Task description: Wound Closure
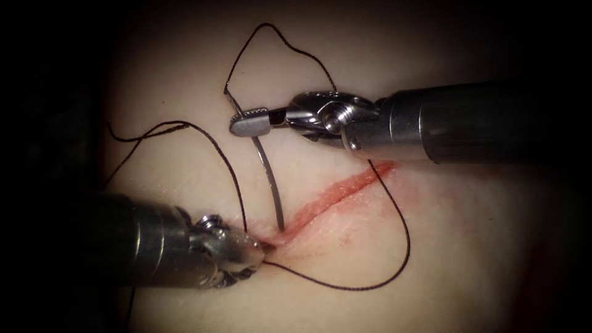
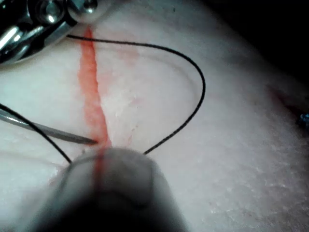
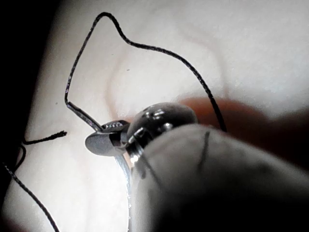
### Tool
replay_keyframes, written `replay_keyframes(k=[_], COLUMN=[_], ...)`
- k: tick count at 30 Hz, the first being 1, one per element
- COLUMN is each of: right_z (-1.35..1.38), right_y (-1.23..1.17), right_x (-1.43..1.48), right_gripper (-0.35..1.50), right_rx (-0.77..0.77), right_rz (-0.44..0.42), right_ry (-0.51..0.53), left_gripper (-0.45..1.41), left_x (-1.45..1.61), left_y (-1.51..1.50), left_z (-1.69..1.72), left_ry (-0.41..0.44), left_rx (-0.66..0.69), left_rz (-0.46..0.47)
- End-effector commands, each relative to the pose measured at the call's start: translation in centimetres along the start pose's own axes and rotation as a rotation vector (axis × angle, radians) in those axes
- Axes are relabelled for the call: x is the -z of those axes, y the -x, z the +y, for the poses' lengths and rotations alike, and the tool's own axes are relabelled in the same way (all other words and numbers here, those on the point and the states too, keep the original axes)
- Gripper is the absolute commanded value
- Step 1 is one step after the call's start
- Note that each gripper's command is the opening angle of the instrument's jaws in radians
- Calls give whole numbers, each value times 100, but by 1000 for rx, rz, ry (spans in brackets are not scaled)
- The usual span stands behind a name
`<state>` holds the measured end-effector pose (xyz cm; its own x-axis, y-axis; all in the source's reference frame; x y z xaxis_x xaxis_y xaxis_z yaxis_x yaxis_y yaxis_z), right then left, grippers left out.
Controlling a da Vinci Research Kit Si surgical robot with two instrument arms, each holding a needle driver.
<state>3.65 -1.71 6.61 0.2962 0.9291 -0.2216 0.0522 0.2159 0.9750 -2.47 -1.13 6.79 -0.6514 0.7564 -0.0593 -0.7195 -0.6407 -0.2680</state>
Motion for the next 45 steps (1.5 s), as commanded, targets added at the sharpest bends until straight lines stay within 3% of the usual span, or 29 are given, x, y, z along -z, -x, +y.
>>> replay_keyframes(k=[1, 13, 45], right_z=[2, -3, -15], right_y=[-2, 11, 30], right_x=[-8, -11, -18], right_gripper=[-35, -35, -35], right_rx=[-12, -64, -150], right_rz=[-1, -32, -62], right_ry=[1, 42, 28], left_gripper=[-43, -43, -40], left_x=[-7, -7, -5], left_y=[-1, 0, -11], left_z=[4, 4, -9], left_ry=[0, 0, 4], left_rx=[0, 0, 13], left_rz=[0, 0, -4])
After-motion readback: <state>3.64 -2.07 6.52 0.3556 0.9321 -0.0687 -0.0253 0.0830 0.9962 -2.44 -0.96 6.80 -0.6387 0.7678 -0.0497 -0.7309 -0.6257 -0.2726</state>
